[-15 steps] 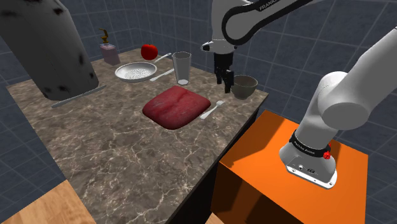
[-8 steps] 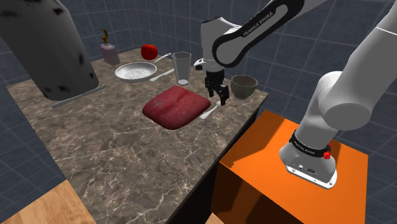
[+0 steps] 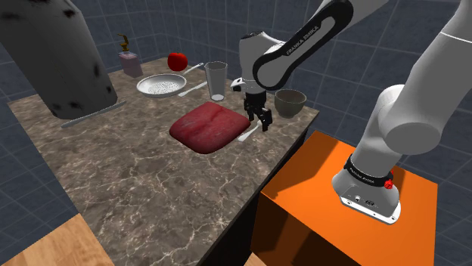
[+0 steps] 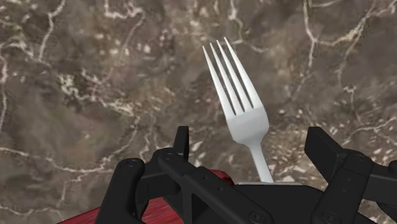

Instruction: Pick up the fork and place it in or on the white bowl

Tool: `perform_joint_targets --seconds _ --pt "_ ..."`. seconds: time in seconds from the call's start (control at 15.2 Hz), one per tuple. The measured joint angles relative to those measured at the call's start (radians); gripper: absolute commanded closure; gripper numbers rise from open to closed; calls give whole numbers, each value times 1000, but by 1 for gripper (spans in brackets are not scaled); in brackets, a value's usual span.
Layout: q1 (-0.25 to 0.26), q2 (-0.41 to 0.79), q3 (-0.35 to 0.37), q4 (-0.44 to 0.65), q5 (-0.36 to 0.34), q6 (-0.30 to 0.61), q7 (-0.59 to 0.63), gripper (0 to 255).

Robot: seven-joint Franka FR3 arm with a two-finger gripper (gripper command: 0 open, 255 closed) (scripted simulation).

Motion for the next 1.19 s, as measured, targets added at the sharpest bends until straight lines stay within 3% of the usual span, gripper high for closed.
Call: perform_joint_targets --seconds 0.2,0.26,0.92,1.19 --pt "0 2 0 0 0 2 0 0" --pt "0 2 0 0 0 2 0 255" --pt "0 1 0 0 0 1 0 255" --pt "0 -30 0 12 1 -44 -4 255"
